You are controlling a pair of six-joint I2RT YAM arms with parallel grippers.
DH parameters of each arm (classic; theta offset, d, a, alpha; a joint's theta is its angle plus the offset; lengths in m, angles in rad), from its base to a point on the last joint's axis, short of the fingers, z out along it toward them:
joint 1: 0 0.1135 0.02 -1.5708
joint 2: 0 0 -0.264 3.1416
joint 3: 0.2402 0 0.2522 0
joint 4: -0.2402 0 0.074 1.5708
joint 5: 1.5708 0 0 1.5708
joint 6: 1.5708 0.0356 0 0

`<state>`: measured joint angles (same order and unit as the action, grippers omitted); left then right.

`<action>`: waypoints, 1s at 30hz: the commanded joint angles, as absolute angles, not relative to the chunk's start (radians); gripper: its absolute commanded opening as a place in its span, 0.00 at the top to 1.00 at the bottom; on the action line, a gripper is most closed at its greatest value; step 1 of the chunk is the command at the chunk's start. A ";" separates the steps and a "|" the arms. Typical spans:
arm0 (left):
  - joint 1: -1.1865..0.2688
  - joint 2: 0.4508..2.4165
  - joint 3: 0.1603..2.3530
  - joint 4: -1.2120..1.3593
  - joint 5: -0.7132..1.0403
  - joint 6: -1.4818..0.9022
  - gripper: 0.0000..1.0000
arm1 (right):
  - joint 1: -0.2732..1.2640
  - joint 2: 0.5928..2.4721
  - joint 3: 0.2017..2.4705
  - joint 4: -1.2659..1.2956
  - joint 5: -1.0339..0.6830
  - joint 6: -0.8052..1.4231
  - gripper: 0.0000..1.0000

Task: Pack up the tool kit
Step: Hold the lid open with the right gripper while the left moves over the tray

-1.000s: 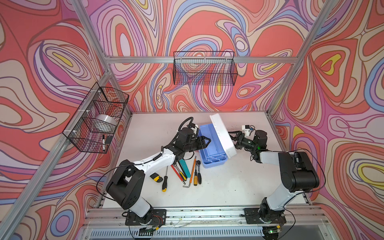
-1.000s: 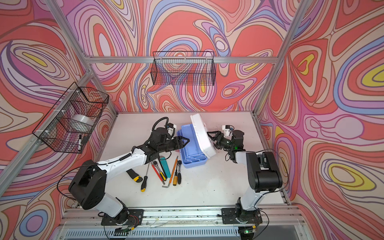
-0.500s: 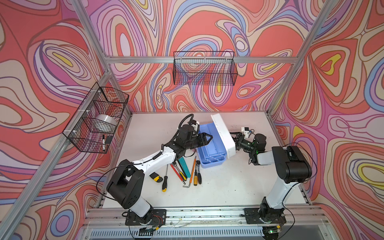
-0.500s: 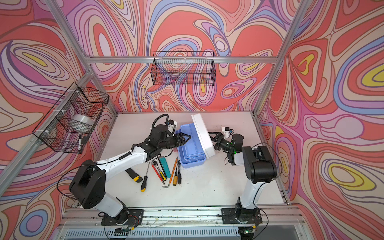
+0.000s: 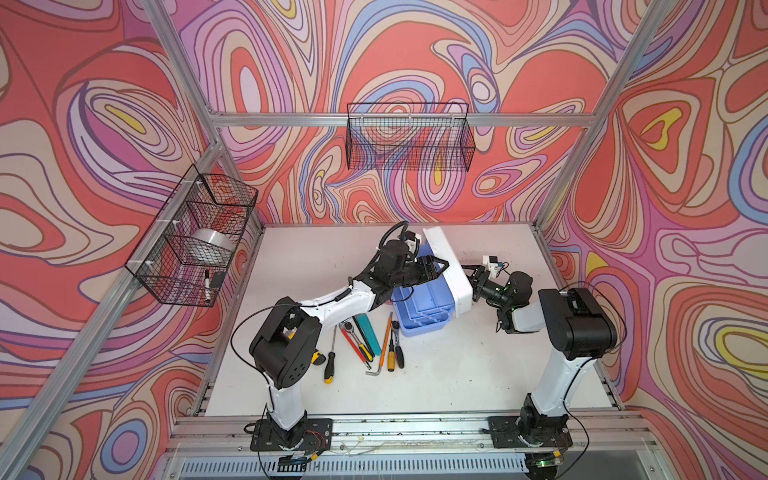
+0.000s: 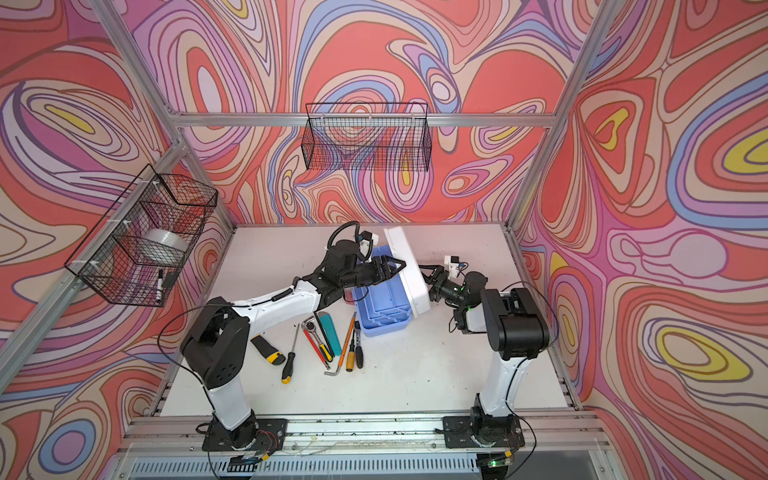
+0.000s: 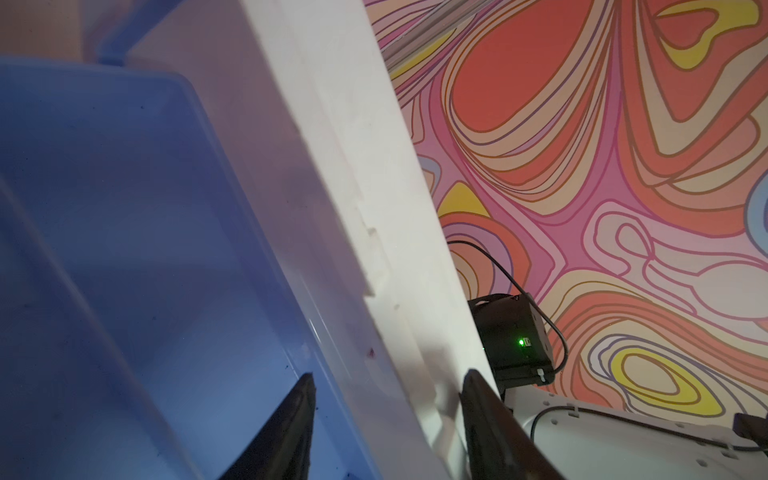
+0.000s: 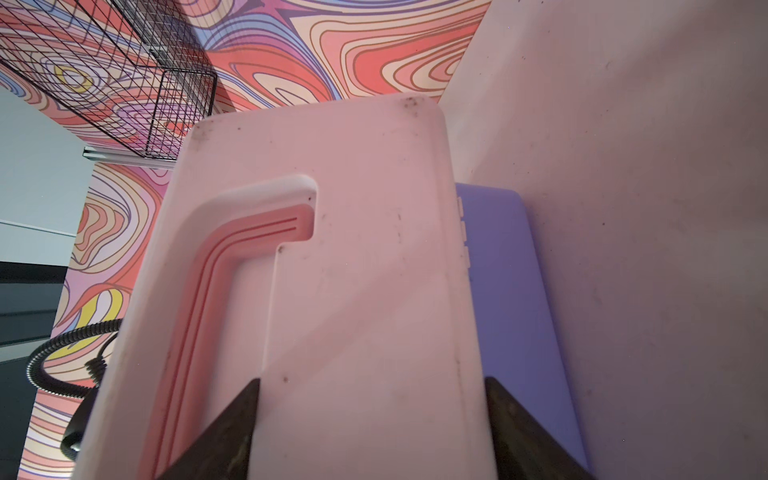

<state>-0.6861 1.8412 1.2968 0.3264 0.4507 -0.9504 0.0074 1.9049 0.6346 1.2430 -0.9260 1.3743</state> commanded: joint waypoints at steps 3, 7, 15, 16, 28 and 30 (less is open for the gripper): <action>-0.704 1.904 1.390 0.410 0.487 -0.996 0.54 | 0.005 1.922 0.623 1.382 -0.924 1.388 0.62; -0.716 1.948 1.443 0.435 0.500 -1.008 0.67 | 0.005 1.929 0.621 1.384 -0.927 1.380 0.59; -0.723 2.006 1.509 0.440 0.515 -1.026 0.92 | 0.003 1.919 0.633 1.313 -0.920 1.325 0.52; -0.724 2.009 1.512 0.438 0.515 -1.026 0.92 | 0.002 1.912 0.636 1.285 -0.919 1.309 0.51; -0.723 2.023 1.592 0.318 0.522 -0.997 0.95 | -0.076 1.712 0.676 0.646 -0.867 0.907 0.18; -0.723 2.027 1.609 0.298 0.523 -0.991 0.95 | -0.095 1.676 0.682 0.547 -0.854 0.847 0.12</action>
<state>-0.7223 2.0186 1.5658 0.3130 0.5335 -1.1141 -0.0700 1.7130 0.6708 0.8059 -0.8795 1.0248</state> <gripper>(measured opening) 0.106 0.866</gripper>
